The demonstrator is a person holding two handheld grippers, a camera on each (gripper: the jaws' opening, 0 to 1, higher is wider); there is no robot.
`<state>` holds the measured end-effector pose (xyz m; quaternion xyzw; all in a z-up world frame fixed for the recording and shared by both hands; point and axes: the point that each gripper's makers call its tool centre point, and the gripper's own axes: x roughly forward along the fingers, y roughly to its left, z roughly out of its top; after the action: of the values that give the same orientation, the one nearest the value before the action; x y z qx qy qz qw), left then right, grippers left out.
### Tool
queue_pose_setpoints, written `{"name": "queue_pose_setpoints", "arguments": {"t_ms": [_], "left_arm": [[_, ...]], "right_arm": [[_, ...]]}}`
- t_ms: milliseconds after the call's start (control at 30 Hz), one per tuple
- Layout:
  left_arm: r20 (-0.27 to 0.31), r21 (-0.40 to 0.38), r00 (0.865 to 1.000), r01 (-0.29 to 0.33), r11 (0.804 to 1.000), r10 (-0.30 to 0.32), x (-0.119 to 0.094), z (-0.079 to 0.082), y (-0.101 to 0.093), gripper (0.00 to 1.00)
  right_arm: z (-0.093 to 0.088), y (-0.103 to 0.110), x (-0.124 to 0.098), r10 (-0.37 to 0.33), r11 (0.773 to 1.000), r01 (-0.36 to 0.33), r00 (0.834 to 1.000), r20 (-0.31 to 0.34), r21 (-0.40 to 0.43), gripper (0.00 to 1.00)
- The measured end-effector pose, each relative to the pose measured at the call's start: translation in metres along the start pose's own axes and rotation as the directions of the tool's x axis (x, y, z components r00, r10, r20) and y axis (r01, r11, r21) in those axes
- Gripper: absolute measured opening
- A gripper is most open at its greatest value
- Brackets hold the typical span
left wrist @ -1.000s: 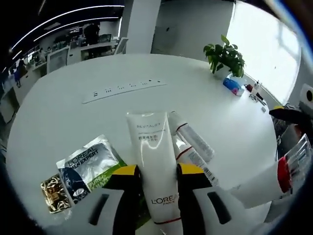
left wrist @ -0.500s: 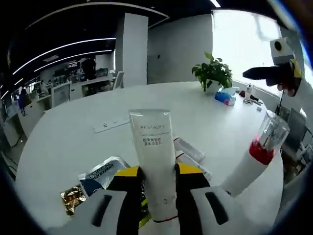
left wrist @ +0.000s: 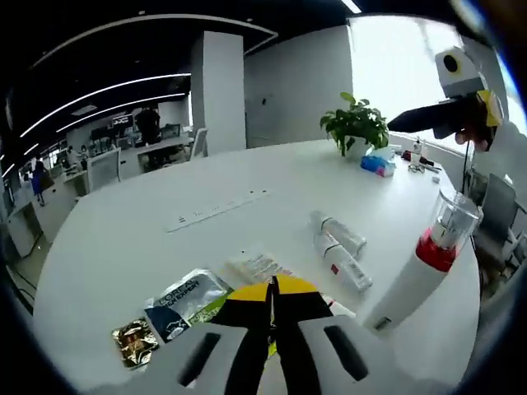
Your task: Arrange the skincare products in the storage area until every visible bottle or jar stands upright without overlapping.
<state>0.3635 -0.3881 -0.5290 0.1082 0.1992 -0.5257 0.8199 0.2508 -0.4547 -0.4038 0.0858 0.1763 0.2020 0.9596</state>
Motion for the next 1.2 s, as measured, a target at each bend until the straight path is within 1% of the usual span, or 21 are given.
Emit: {"name": "queue_pose_setpoints", "arguments": {"t_ms": [33, 67, 100, 133, 200, 267, 367, 400, 500, 533, 667, 733, 767, 800, 833, 867, 933, 1100, 1133, 1167, 1200], "left_arm": [[-0.011, -0.039, 1.0, 0.009, 0.999, -0.01, 0.003, -0.001, -0.001, 0.01], [-0.067, -0.083, 0.997, 0.029, 0.996, -0.035, 0.008, -0.007, -0.006, 0.01], [-0.078, -0.087, 0.996, 0.03, 0.996, -0.037, 0.01, -0.009, -0.006, 0.01], [-0.068, -0.056, 0.997, 0.026, 0.998, -0.03, 0.016, -0.009, -0.003, 0.01], [-0.108, -0.038, 0.994, 0.019, 0.999, -0.023, 0.023, -0.017, -0.003, 0.01], [-0.161, -0.077, 0.986, 0.034, 0.996, -0.046, 0.028, -0.025, -0.009, 0.01], [-0.176, -0.09, 0.983, 0.037, 0.995, -0.053, 0.038, -0.027, -0.011, 0.14], [-0.181, -0.097, 0.982, 0.044, 0.994, -0.061, 0.037, -0.028, -0.016, 0.2], [-0.217, -0.104, 0.974, 0.039, 0.994, -0.061, 0.044, -0.03, -0.02, 0.28], [-0.229, -0.107, 0.972, 0.036, 0.994, -0.06, 0.052, -0.029, -0.014, 0.29], [-0.31, -0.113, 0.948, 0.032, 0.993, -0.066, 0.057, -0.039, -0.025, 0.39], [-0.328, -0.104, 0.943, 0.026, 0.994, -0.059, 0.057, -0.041, -0.025, 0.41], [-0.357, -0.082, 0.933, 0.021, 0.996, -0.049, 0.058, -0.044, -0.024, 0.43], [-0.369, -0.081, 0.928, 0.025, 0.996, -0.053, 0.064, -0.044, -0.024, 0.43], [-0.393, -0.082, 0.918, 0.031, 0.996, -0.061, 0.066, -0.046, -0.025, 0.44], [-0.429, -0.068, 0.902, 0.031, 0.997, -0.058, 0.069, -0.053, -0.022, 0.45], [-0.461, -0.002, 0.886, 0.046, 0.999, -0.042, 0.079, -0.054, -0.02, 0.45], [-0.49, 0.101, 0.872, 0.079, 0.992, -0.019, 0.094, -0.05, -0.029, 0.42], [-0.498, 0.114, 0.867, 0.089, 0.989, -0.021, 0.096, -0.05, -0.031, 0.42], [-0.518, 0.156, 0.856, 0.101, 0.983, -0.005, 0.097, -0.05, -0.031, 0.42], [-0.508, 0.137, 0.861, 0.112, 0.984, -0.027, 0.102, -0.046, -0.033, 0.4]], "right_arm": [[0.0, -0.003, -0.001, -0.008, 1.0, 0.008, 1.0, 0.003, 0.004, 0.79], [-0.001, -0.006, -0.003, -0.015, 1.0, 0.015, 1.0, 0.006, 0.009, 0.79], [-0.002, -0.007, -0.004, -0.018, 1.0, 0.018, 1.0, 0.008, 0.012, 0.79], [-0.003, -0.008, -0.005, -0.021, 1.0, 0.021, 1.0, 0.01, 0.016, 0.79], [-0.006, -0.01, -0.006, -0.025, 1.0, 0.025, 1.0, 0.009, 0.018, 0.79], [-0.011, -0.012, -0.007, -0.031, 0.999, 0.031, 1.0, 0.0, 0.016, 0.8], [-0.016, -0.015, -0.01, -0.035, 0.999, 0.035, 0.999, 0.003, 0.022, 0.8], [-0.018, -0.016, -0.011, -0.036, 0.999, 0.035, 0.999, 0.013, 0.032, 0.8], [-0.025, -0.023, -0.013, -0.043, 0.998, 0.042, 0.999, 0.022, 0.053, 0.8], [-0.028, -0.024, -0.013, -0.046, 0.997, 0.045, 0.999, 0.021, 0.057, 0.8], [-0.04, -0.03, -0.018, -0.054, 0.996, 0.053, 0.998, 0.016, 0.077, 0.8], [-0.045, -0.034, -0.022, -0.06, 0.994, 0.057, 0.998, 0.022, 0.088, 0.8], [-0.047, -0.037, -0.024, -0.064, 0.993, 0.062, 0.998, 0.025, 0.096, 0.8], [-0.048, -0.038, -0.025, -0.067, 0.993, 0.064, 0.997, 0.027, 0.098, 0.8], [-0.05, -0.04, -0.027, -0.072, 0.992, 0.069, 0.997, 0.029, 0.104, 0.8], [-0.052, -0.043, -0.029, -0.076, 0.991, 0.073, 0.997, 0.03, 0.111, 0.79], [-0.057, -0.046, -0.032, -0.082, 0.989, 0.077, 0.996, 0.032, 0.122, 0.79], [-0.066, -0.051, -0.038, -0.094, 0.987, 0.089, 0.995, 0.031, 0.135, 0.79], [-0.067, -0.052, -0.039, -0.096, 0.986, 0.091, 0.995, 0.03, 0.138, 0.79], [-0.069, -0.054, -0.041, -0.1, 0.985, 0.094, 0.995, 0.03, 0.145, 0.79], [-0.07, -0.055, -0.041, -0.101, 0.985, 0.096, 0.994, 0.031, 0.147, 0.79]]}}
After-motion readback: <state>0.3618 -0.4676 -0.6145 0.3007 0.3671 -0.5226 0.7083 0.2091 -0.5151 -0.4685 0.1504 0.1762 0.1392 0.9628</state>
